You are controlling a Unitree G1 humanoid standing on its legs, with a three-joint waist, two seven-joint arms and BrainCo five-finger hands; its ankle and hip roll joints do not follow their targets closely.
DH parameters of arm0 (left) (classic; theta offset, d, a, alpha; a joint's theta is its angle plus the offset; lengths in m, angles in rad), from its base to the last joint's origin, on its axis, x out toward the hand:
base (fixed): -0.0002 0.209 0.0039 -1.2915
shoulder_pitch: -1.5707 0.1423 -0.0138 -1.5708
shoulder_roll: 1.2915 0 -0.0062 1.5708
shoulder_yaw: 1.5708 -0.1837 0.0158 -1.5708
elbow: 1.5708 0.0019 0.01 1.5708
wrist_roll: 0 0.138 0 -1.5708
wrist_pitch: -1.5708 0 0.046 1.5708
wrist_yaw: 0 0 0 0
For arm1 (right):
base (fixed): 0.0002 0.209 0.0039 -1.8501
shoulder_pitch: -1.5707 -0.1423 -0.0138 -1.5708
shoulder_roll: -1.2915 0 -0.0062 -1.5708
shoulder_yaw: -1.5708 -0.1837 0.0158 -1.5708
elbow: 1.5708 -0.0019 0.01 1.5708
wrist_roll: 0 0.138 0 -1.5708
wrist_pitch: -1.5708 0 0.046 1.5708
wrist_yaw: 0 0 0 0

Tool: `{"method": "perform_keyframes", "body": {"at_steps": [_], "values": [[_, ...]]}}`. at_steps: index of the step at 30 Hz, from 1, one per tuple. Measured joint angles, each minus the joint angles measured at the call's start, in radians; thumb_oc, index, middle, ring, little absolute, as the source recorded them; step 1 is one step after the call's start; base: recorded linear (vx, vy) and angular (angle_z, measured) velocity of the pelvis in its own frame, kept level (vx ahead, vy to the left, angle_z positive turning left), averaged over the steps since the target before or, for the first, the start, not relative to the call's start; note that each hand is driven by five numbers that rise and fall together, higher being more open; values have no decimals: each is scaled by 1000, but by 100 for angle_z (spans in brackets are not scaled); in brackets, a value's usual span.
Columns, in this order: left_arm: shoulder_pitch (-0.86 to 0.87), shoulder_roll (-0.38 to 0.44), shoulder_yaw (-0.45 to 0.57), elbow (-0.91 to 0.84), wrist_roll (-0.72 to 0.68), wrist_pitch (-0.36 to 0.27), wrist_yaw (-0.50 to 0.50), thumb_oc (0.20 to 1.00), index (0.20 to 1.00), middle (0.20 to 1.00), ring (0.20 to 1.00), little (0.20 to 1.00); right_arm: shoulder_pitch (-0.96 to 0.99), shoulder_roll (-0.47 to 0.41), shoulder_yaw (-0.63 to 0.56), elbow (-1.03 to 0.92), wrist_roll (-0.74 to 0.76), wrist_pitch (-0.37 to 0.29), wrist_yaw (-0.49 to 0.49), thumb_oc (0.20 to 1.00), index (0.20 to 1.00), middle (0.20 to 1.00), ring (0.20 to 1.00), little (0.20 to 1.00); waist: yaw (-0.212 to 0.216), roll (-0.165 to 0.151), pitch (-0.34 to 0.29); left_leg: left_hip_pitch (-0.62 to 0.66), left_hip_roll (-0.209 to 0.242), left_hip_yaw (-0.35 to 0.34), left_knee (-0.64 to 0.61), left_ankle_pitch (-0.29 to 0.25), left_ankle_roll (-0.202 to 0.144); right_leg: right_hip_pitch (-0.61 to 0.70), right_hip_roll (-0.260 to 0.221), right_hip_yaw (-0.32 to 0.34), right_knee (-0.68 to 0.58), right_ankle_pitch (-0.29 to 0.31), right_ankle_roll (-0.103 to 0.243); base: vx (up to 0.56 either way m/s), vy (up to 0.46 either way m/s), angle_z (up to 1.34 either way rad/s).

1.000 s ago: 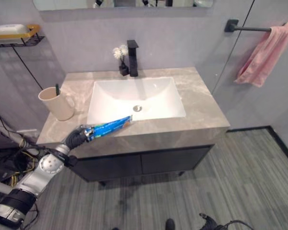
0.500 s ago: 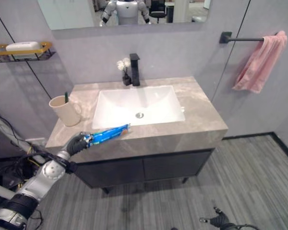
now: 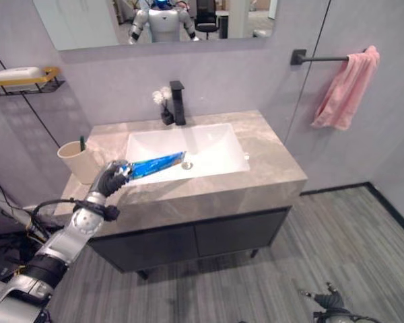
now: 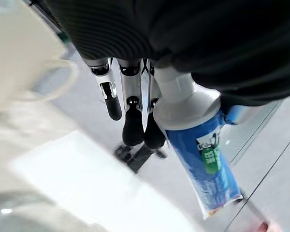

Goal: Put brush and paste in cup on sink, flatten towel.

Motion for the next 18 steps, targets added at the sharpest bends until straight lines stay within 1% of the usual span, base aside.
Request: {"method": "perform_keyframes", "body": {"at_steps": [4,6,8,11,12,13,15,16,17,18], "values": [[-34,-21,6,0,-75,0,21,200,200,200,200,200,-6,-13,-48,-54,20,-9,-26,1000,1000,1000,1000,1000,-9,0,-1,1,0,1,0,0,0,0,0,1,-1,0,0,0,0,0],[-48,-27,10,-2,-147,-1,37,200,200,200,200,200,-3,-31,-69,-123,35,-9,-48,1000,1000,1000,1000,1000,-23,1,-1,1,-1,3,0,0,0,-1,0,3,0,0,1,0,0,0],[-57,-27,29,-2,-184,-1,41,200,200,200,200,200,-4,-38,-101,-178,35,-12,-69,1000,1000,1000,1000,1000,-28,0,-1,2,0,6,0,-1,0,-3,1,7,-2,-1,1,10,2,-5],[-73,-25,49,-4,-196,-1,52,200,200,200,200,200,1,-55,-133,-232,35,-11,-86,1000,1000,1000,1000,1000,-32,0,-1,5,0,12,0,-2,-1,-3,1,13,-2,0,1,7,4,-7],[-84,-23,71,-9,-215,-1,55,200,200,200,200,200,18,-58,-186,-341,34,-9,-104,1000,1000,1000,1000,1000,-33,3,1,9,-1,22,0,-5,2,-5,1,21,-2,1,2,3,4,-16],[-100,-23,90,-10,-225,-1,60,200,200,200,200,200,23,-66,-213,-422,33,-12,-117,1000,1000,1000,1000,1000,-39,4,2,12,-2,27,0,-7,2,-5,0,26,-2,1,3,10,7,-13],[-153,-21,105,-16,-228,-2,62,200,200,200,200,200,16,-117,-230,-496,16,-22,-137,1000,1000,1000,1000,1000,-47,2,1,15,-2,27,0,-9,0,-1,0,25,-2,1,3,6,3,-3],[-184,-8,122,-49,-229,-2,73,200,200,200,200,200,20,-152,-277,-650,-28,-15,-166,1000,1000,1000,1000,1000,-53,10,5,15,-3,28,0,-11,3,-2,-1,27,-2,2,2,0,0,0],[-196,-4,122,-60,-229,-3,76,200,200,200,200,200,10,-162,-282,-669,-48,-26,-176,1000,1000,1000,1000,1000,-54,11,5,16,-3,28,0,-10,2,-2,-1,27,-2,2,2,0,0,0],[-216,-1,120,-65,-231,-4,77,200,200,200,200,200,-15,-178,-281,-678,-75,-24,-190,1000,1000,1000,1000,1000,-55,11,5,16,-3,30,0,-10,2,-2,0,28,-2,2,2,0,0,0]]}}
